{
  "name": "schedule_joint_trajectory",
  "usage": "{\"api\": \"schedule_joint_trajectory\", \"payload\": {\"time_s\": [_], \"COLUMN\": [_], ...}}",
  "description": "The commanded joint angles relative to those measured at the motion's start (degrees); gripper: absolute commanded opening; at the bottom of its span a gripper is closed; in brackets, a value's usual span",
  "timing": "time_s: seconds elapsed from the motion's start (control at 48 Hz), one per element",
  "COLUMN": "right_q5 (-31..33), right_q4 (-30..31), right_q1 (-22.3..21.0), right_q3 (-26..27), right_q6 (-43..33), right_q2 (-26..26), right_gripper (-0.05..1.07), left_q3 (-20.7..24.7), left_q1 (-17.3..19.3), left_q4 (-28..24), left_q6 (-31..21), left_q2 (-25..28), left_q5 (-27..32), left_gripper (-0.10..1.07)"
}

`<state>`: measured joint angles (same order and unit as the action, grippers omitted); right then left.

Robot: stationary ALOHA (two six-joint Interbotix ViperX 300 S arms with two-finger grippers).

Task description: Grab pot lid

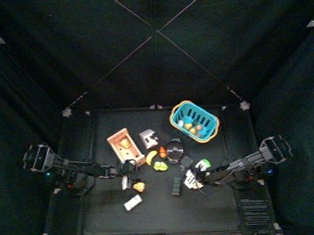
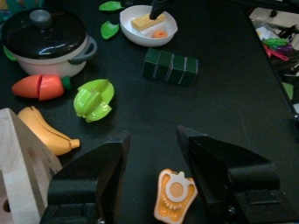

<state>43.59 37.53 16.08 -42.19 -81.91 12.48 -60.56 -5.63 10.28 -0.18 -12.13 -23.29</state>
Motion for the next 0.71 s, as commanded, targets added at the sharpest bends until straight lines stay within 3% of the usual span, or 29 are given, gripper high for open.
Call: {"api": "schedule_joint_trajectory", "payload": {"time_s": [0.0, 0.167, 0.396, 0.688], "right_q5": [-0.09, 0.44, 0.18, -6.5], "right_q4": [2.99, 9.93, 14.06, 14.41], "right_q1": [-1.49, -5.1, -9.84, -17.67], "right_q3": [2.11, 2.9, 3.25, 4.22], "right_q6": [0.0, -0.09, -0.18, -0.26], "right_q2": [1.58, 1.14, -0.88, -4.66], "right_gripper": [0.9, 0.89, 0.89, 0.87], "left_q3": [0.62, 0.7, 0.79, 0.88], "left_q1": [-0.09, -0.09, -0.09, -0.09], "left_q4": [-0.09, -0.53, -0.62, -0.62], "left_q6": [0.18, 0.26, 0.18, 0.18], "left_q2": [-0.09, -0.09, -0.09, -0.09], "left_q5": [-0.53, -0.53, -0.53, -0.53], "left_gripper": [0.84, 0.84, 0.84, 0.84]}}
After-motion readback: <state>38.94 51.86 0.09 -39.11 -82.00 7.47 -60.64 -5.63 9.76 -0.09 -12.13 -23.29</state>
